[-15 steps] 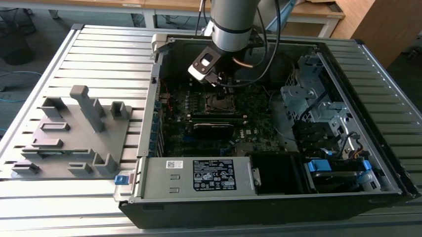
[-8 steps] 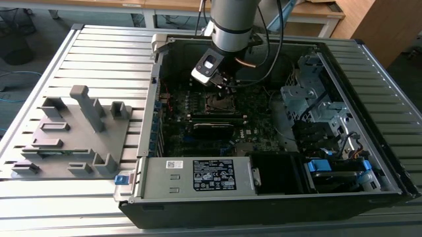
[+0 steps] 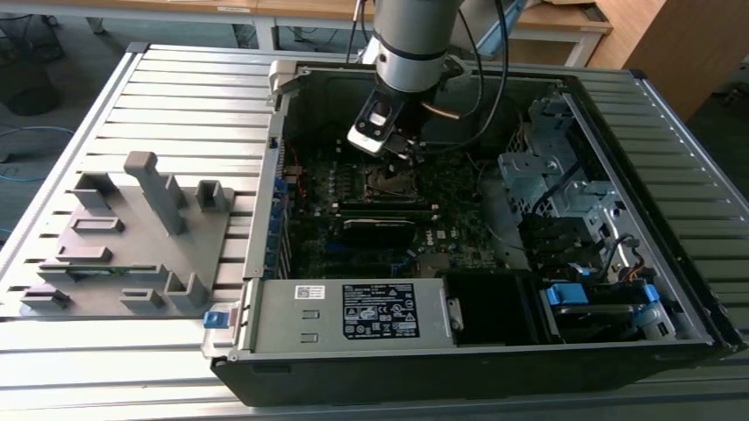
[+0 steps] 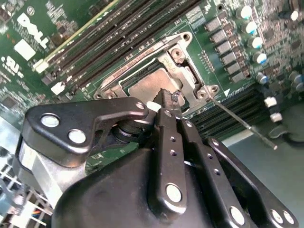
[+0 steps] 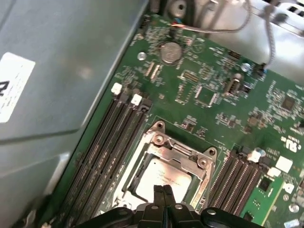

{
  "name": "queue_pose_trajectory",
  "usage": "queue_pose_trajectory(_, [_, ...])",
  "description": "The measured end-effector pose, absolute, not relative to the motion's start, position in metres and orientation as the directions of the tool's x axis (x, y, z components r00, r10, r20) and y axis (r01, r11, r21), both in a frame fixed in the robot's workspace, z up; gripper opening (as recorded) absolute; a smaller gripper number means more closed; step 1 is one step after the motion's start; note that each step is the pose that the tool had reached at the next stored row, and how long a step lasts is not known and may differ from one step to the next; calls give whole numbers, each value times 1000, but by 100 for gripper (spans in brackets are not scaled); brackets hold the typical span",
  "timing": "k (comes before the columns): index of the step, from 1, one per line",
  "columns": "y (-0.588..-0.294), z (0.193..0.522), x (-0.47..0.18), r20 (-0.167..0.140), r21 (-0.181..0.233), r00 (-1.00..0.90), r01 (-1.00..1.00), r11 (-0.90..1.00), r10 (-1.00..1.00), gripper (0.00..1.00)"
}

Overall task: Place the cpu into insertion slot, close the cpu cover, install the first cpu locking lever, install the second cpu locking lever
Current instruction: 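Close the cpu cover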

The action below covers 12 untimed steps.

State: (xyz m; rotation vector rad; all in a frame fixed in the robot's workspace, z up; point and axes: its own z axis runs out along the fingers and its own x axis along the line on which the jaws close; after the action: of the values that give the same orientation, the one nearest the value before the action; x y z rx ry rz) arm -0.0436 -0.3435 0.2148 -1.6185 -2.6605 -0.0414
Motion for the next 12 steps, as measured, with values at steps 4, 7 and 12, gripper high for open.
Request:
queue_pose_trajectory(4, [-343, 215, -44, 37, 9, -523, 852, 523, 851, 10])
queue_pose_trajectory(7, [-343, 214, -44, 37, 9, -569, 822, 569, 821, 10])
queue_pose_trajectory(12, [-343, 214, -44, 37, 9, -643, 766, 643, 765, 10])
